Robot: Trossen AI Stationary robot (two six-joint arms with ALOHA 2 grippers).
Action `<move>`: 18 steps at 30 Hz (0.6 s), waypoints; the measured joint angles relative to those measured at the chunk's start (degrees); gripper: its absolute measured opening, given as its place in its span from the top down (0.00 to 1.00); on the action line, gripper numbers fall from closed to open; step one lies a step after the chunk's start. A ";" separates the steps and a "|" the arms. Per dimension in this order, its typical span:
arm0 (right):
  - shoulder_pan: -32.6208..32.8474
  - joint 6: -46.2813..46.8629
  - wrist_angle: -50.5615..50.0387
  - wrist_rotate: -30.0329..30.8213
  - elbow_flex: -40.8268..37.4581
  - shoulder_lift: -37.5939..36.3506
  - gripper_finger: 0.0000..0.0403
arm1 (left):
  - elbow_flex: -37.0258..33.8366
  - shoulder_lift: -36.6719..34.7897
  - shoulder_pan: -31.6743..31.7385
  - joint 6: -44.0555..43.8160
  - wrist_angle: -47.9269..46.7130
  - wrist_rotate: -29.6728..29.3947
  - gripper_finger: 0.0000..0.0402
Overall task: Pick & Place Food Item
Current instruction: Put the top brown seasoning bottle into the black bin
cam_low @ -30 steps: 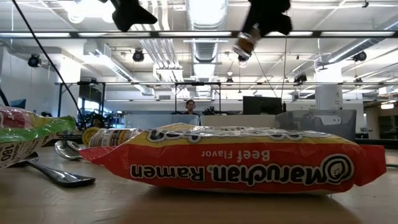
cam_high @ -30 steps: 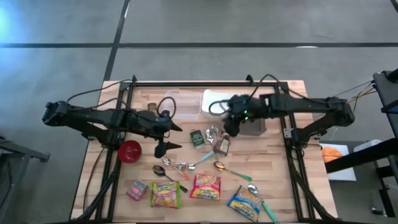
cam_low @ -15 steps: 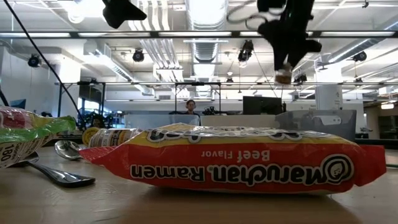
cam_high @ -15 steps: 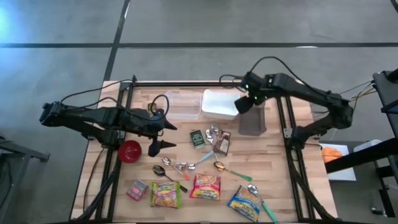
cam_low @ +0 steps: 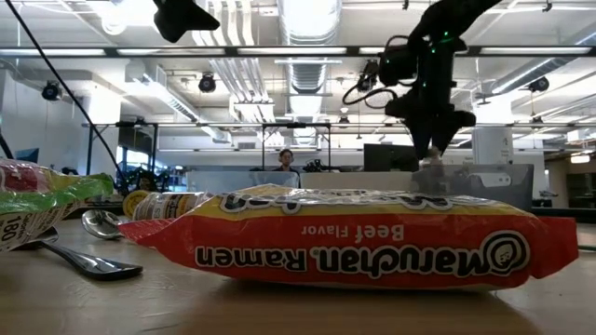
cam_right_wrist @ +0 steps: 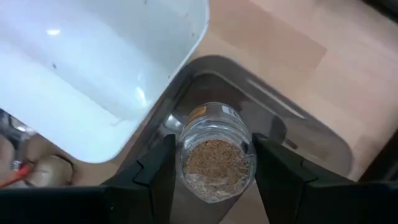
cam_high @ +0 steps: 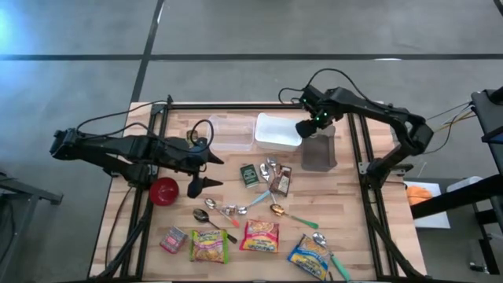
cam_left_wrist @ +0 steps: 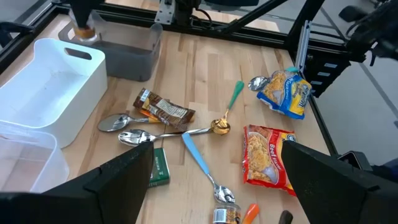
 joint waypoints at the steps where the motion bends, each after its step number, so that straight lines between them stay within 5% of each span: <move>1: -0.02 -0.19 0.52 -0.04 -0.71 0.24 0.58 | 0.00 0.00 0.00 0.00 0.01 0.01 0.12; 18: -1.13 0.28 17.84 -2.00 -14.24 0.23 0.58 | 0.00 0.00 0.00 0.00 -0.17 0.00 0.12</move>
